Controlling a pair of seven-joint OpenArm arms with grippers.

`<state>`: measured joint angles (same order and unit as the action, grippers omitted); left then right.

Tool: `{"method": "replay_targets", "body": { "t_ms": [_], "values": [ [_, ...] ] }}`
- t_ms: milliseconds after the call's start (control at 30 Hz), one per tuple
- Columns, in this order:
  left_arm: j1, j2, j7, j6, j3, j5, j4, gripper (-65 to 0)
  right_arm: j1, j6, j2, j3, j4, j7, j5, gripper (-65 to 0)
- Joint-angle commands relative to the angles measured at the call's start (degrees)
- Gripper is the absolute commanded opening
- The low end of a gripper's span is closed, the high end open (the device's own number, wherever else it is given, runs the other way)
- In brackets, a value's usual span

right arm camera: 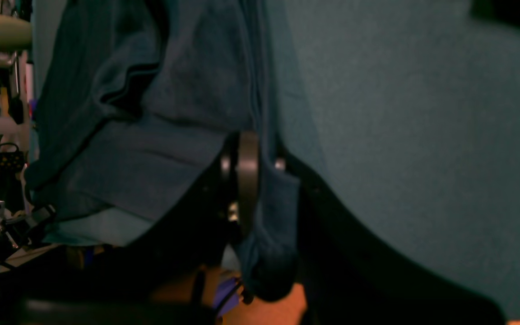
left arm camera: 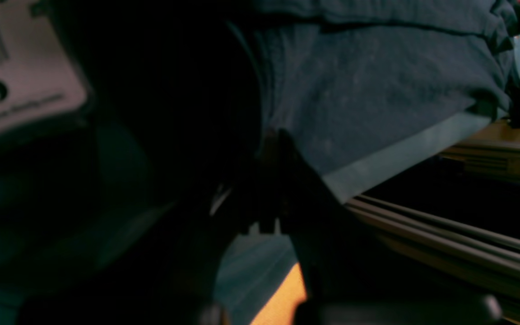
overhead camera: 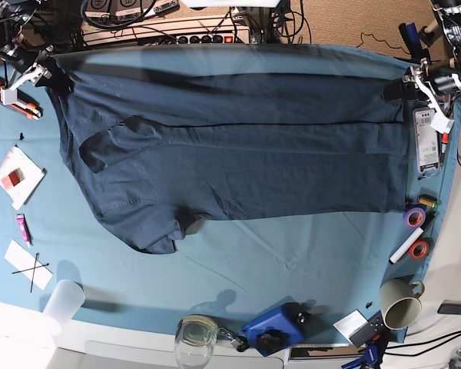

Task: Fold the T-shirt properly
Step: 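Drag the folded shirt along the table in the collar direction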

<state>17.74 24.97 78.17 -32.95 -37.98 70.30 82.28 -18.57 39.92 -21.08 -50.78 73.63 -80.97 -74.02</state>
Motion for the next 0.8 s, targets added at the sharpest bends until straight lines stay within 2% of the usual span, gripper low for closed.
{"method": "replay_targets", "body": {
  "t_ms": [0,400,533,767],
  "values": [
    [0.8,1.9,1.8,1.3,-1.3,-2.6,0.3,-65.0,0.0,0.1,-1.6,-0.7,1.0,1.0,-1.5,-65.0],
    [1.6,1.8,1.8,1.3,-1.3,-3.3,6.1,-65.0,0.5,0.1,-1.6,-0.7,1.0,1.0,-3.2,-65.0],
    [3.1,1.9,1.8,1.3,-1.3,-4.8,8.9,-65.0,0.5,0.1,-1.6,-0.7,1.0,1.0,-6.1,-65.0],
    [3.9,1.9,1.8,1.3,-1.3,-6.0,9.7,-65.0,0.5,0.1,-1.6,-0.7,1.0,1.0,-7.5,-65.0]
  ]
}}
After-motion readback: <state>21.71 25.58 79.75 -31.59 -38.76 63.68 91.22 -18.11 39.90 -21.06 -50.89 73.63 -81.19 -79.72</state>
